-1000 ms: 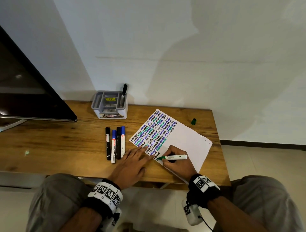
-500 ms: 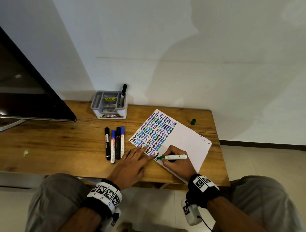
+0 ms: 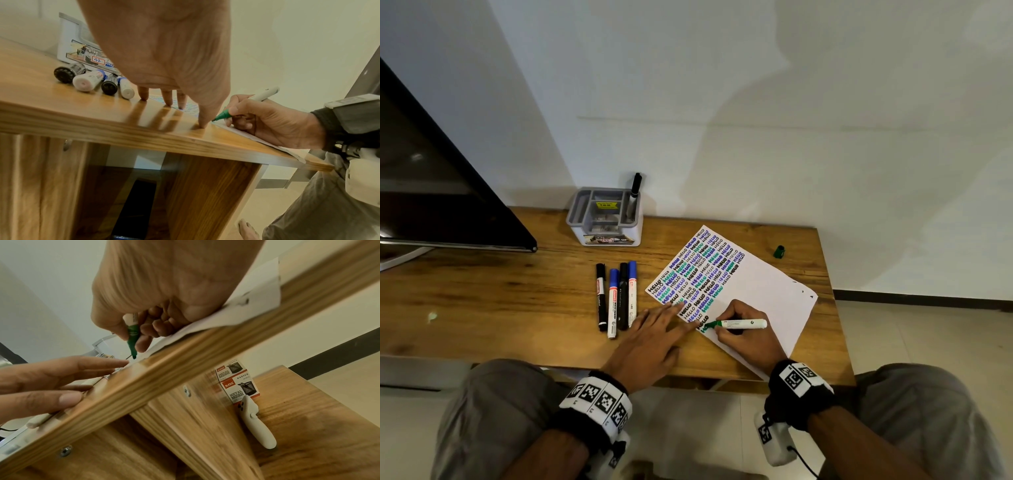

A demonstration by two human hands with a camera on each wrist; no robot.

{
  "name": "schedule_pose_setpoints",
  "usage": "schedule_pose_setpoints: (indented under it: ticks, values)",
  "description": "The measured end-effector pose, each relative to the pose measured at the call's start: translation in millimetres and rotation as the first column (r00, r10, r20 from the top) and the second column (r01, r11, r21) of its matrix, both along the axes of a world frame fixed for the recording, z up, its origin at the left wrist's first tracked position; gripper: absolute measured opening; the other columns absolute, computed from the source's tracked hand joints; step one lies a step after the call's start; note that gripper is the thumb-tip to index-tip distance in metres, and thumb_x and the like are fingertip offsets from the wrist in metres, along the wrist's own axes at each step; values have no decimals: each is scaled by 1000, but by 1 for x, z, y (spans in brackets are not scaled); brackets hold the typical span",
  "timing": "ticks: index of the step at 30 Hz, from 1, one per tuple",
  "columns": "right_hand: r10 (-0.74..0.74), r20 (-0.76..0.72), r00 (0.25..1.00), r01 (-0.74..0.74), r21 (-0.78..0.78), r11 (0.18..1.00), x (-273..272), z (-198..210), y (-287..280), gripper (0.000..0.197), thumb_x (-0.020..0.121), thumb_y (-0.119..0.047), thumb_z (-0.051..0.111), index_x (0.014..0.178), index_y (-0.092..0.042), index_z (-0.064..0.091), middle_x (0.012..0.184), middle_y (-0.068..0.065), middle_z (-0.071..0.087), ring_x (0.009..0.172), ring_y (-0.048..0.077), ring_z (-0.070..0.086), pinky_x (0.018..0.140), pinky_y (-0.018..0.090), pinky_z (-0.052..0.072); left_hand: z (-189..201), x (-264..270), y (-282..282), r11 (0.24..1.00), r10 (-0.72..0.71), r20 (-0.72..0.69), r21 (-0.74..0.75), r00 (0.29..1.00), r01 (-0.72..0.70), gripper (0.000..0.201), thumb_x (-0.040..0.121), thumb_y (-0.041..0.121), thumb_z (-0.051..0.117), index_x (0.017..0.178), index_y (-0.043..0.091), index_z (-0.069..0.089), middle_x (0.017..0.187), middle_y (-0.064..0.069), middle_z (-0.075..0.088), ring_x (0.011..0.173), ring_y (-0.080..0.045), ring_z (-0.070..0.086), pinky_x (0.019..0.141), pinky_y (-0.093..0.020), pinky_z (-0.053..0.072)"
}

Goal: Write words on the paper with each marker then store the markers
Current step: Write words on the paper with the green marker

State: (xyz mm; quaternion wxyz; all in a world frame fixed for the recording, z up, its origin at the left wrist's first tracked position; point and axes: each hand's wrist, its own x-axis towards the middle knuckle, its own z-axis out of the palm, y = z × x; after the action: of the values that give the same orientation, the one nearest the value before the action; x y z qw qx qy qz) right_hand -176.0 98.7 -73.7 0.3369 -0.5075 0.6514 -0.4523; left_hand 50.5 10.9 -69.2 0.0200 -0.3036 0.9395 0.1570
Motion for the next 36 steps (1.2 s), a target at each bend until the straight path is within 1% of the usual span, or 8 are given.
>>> schedule_pose_setpoints:
  ticks: [6,10,17,22,25,27,31,36]
  values:
    - [5,-3,1000,-5,-6,1000,-1,1,1,16,81,-3,77,82,-15,66,78,-14,70,75,8,67,65,18,54,-1,0,1,1000,-15,-22,-2,1000,15,62,96,35,48,151,45,21,165,10,14,151,-20,14,121,-52,18]
    - [-3,-24,1000,2,-25,1000,-2,2,0,20,82,-4,77,84,-20,65,82,-19,70,80,6,68,67,16,55,-1,-1,2,1000,-12,-21,-22,1000,12,61,95,35,48,150,44,22,164,10,17,150,-20,16,120,-52,18]
    - [-3,-19,1000,2,-27,1000,-1,0,-1,14,80,-1,77,84,-8,65,82,-10,70,77,5,67,65,14,52,-2,-1,2,1000,-18,0,-21,1000,18,62,96,37,45,151,46,18,164,9,15,151,-21,14,121,-51,16]
    - [-26,-27,999,25,-33,999,-3,-1,-1,15,83,-4,77,87,-11,65,86,-10,70,80,7,66,68,15,54,-1,-2,1,1000,-14,-4,-15,1000,14,62,96,36,46,151,46,19,164,9,15,151,-21,14,121,-51,14]
    - [-14,-20,1000,13,-29,999,-3,0,-1,14,83,-5,77,87,-12,65,86,-10,71,79,8,67,67,16,54,-1,-1,1,1000,-13,6,-18,1000,13,62,95,37,44,151,47,18,164,10,14,151,-20,12,121,-50,14]
    - [-10,-18,1000,10,-31,999,-3,0,-1,15,82,-2,77,84,-12,65,81,-12,70,75,7,66,64,14,51,-1,-2,1,999,-16,8,-31,1000,16,63,94,37,43,151,47,17,164,9,16,150,-21,14,120,-49,15]
    - [-34,-31,999,34,-23,999,-4,-2,-1,23,81,-2,77,79,-20,62,74,-18,67,70,5,63,61,12,46,-1,-2,2,999,-19,13,-37,1000,19,63,95,38,43,151,47,16,164,9,17,150,-21,16,120,-52,19]
    - [-48,-11,999,48,-8,999,-5,-4,-1,14,83,-5,77,80,-12,64,73,-14,67,66,7,60,61,15,46,-3,-2,2,1000,-13,25,-27,1000,13,64,95,39,41,151,49,13,165,10,12,151,-20,10,120,-49,12]
